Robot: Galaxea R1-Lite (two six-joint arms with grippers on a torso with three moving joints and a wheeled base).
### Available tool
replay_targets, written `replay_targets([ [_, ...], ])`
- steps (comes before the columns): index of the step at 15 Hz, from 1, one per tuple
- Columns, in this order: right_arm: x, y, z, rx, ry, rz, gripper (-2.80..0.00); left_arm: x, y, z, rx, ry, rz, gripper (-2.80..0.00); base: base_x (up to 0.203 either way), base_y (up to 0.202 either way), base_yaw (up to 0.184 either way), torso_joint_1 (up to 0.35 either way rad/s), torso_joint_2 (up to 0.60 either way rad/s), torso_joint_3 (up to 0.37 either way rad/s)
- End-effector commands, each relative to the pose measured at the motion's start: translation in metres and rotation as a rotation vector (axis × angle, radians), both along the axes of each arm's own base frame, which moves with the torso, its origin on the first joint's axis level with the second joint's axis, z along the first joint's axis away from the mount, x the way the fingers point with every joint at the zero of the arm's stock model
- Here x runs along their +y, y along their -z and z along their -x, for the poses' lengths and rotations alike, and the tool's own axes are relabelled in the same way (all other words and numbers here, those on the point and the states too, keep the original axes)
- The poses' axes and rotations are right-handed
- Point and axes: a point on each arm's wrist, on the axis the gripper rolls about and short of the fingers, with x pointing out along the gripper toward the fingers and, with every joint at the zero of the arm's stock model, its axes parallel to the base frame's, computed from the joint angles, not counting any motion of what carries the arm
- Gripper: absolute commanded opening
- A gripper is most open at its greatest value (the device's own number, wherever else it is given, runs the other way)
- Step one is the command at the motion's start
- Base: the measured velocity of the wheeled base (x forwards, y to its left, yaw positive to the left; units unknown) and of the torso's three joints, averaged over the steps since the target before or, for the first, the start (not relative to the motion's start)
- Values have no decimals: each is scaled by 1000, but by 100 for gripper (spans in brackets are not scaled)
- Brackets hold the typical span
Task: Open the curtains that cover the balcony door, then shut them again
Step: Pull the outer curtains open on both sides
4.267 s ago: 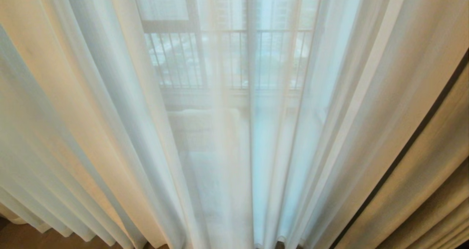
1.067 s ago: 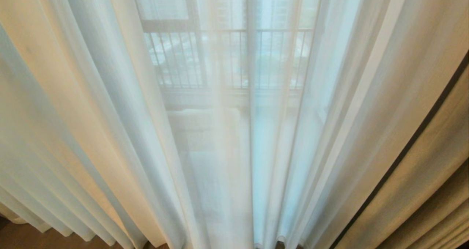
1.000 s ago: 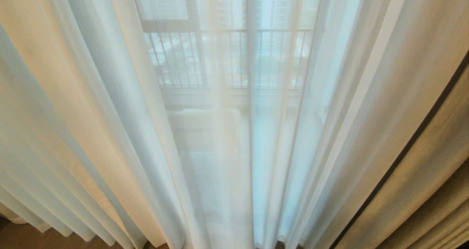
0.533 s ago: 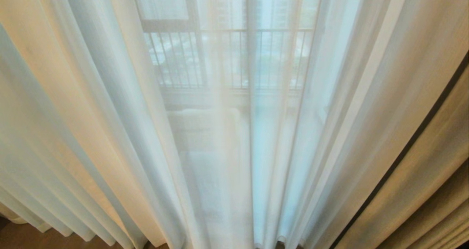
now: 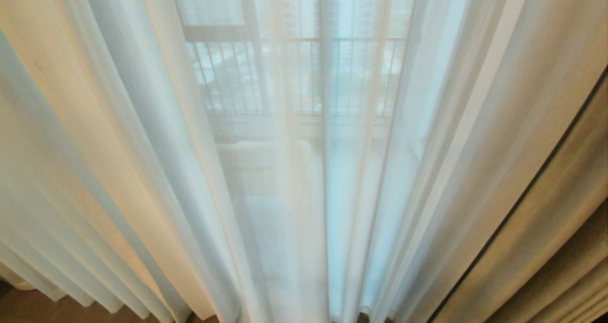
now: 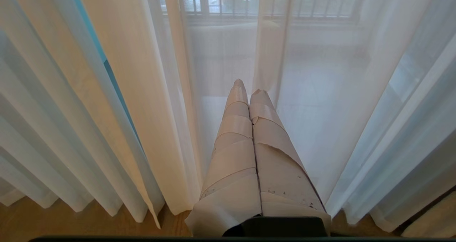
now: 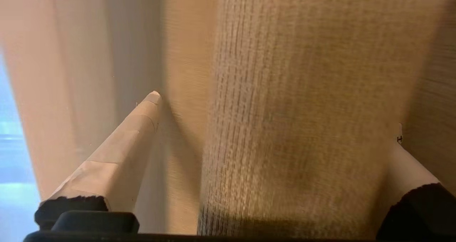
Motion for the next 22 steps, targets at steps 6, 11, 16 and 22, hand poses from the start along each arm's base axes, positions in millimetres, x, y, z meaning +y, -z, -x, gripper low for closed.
replay_targets([
  [6, -11, 10, -36, -4, -44, 2, 0, 0, 0, 0, 0, 1, 1, -280, 0, 0, 0, 0, 0, 0],
  [11, -12, 11, -38, -5, -44, 4, -280, 0, 0, 0, -2, 1, 1, -280, 0, 0, 0, 0, 0, 0],
  [16, -6, 11, -29, 3, -42, 0, -280, 0, 0, 0, 0, 1, 1, -280, 0, 0, 0, 0, 0, 0],
  [22, 2, 9, -16, -7, -41, 5, -280, 0, 0, 0, 0, 1, 1, -280, 0, 0, 0, 0, 0, 0],
])
